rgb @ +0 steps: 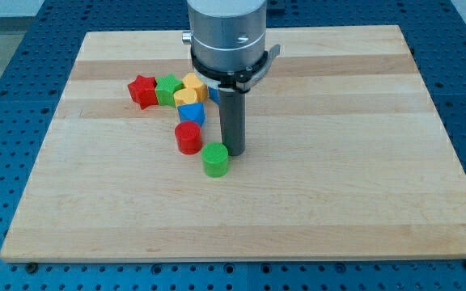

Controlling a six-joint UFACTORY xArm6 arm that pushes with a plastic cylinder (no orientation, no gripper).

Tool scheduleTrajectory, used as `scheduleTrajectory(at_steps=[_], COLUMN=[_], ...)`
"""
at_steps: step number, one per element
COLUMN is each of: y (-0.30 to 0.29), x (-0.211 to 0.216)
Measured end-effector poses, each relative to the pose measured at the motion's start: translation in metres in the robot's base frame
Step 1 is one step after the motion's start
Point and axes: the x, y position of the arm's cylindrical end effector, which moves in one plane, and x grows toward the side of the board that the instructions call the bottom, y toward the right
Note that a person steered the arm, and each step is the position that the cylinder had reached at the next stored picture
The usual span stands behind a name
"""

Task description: Push the green circle below the red circle

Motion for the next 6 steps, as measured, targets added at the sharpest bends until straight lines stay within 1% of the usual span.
scheduleTrajectory(at_steps=[1, 2, 3, 6], y=[0.016, 0.016, -0.005, -0.04], x=[0.022, 0.034, 0.033, 0.035])
